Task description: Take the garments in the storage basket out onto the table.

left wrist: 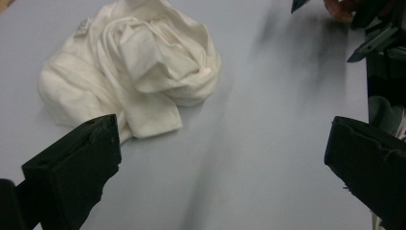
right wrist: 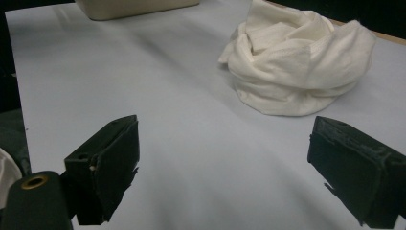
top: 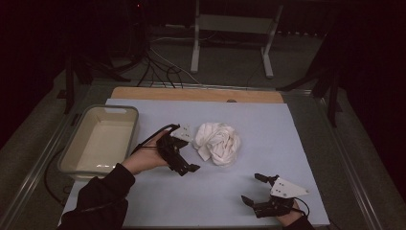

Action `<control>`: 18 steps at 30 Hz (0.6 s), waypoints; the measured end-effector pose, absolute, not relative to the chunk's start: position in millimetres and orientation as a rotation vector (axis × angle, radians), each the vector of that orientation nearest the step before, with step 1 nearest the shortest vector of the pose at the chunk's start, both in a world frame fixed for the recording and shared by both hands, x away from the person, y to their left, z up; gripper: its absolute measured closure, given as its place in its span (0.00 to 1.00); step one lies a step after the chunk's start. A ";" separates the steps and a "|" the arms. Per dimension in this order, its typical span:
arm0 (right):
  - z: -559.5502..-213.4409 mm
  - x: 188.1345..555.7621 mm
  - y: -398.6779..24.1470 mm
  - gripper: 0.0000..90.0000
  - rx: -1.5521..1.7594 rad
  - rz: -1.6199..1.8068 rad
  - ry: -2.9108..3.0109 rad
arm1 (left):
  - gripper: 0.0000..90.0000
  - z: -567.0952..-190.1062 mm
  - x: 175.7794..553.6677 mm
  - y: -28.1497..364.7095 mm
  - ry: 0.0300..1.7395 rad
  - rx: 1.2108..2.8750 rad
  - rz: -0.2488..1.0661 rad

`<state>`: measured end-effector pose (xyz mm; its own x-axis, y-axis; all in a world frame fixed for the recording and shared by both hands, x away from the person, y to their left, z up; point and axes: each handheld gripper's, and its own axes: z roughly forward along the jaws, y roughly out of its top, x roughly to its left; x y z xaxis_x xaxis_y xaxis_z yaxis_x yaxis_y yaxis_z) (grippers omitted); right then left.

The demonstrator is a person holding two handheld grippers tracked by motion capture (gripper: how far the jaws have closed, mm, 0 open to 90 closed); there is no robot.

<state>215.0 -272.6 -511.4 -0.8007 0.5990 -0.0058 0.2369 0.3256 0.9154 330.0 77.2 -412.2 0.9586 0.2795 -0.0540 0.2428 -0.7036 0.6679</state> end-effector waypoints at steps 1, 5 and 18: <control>-511.0 214.9 -272.7 0.12 0.742 1.467 2.251 | 0.00 -413.9 328.2 78.3 0.357 2.387 0.071; -510.9 215.0 -273.4 0.12 0.744 1.469 2.250 | 0.00 -419.2 321.4 83.6 0.363 2.376 0.070; -510.6 215.0 -273.3 0.12 0.744 1.465 2.250 | 0.00 -441.8 295.0 105.6 0.336 2.369 0.043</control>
